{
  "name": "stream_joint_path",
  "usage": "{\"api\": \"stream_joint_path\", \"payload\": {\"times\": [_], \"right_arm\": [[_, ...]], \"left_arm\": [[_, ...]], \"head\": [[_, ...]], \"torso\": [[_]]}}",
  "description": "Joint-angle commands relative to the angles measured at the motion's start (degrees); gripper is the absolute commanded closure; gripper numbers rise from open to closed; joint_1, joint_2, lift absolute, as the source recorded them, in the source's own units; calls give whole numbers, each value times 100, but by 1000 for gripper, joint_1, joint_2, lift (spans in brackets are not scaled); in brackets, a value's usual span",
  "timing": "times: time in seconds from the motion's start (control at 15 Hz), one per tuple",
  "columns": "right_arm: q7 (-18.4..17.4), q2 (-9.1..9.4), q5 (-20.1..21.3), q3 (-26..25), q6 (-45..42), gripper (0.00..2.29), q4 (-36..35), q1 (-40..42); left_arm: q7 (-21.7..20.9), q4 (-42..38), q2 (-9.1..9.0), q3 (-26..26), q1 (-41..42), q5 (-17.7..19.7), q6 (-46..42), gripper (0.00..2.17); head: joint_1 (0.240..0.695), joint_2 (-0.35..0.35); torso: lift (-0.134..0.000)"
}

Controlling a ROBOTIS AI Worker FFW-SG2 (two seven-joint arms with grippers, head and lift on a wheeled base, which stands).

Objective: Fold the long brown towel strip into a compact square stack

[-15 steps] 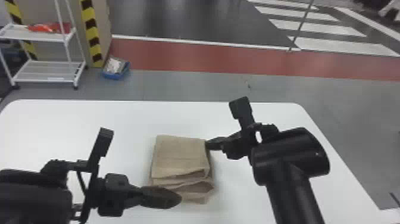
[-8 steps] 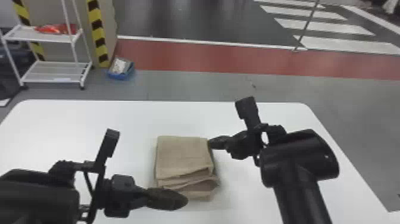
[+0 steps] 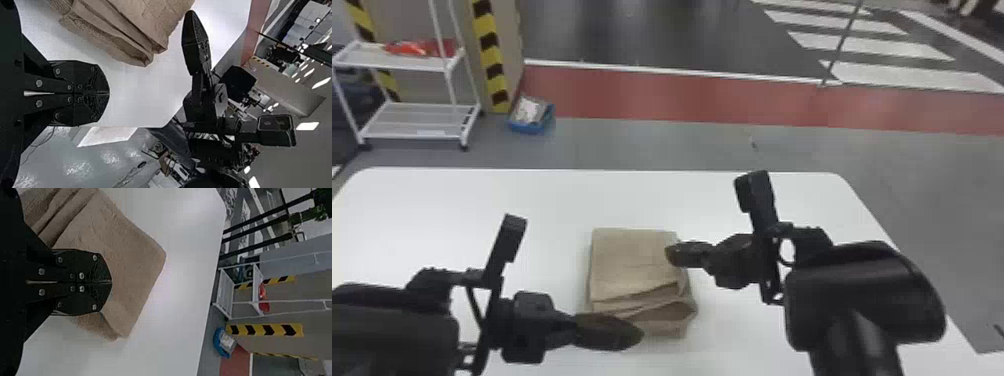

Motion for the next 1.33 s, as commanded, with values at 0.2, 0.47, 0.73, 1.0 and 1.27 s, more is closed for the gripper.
{"api": "stream_joint_path", "payload": {"times": [0.2, 0.47, 0.73, 1.0, 1.27], "right_arm": [[20, 5, 579, 731, 361, 2206, 83, 323], [179, 5, 693, 828, 273, 2206, 39, 648], [38, 5, 25, 371, -78, 2206, -418, 604], [-252, 5, -845, -148, -377, 2000, -787, 648], [-1272, 5, -2041, -816, -2399, -1, -857, 1255]], "left_arm": [[8, 9, 4, 57, 7, 0, -12, 2145], [25, 70, -22, 21, -19, 0, -12, 2145], [43, 27, -22, 118, -19, 18, -12, 2145], [113, -202, -40, 338, 16, 71, 58, 2108], [421, -606, -40, 1393, 7, 703, 181, 647]], "head": [[695, -111], [695, -95], [695, -94], [695, -92], [695, -95]], "torso": [[-124], [-124], [-124], [-124], [-124]]}}
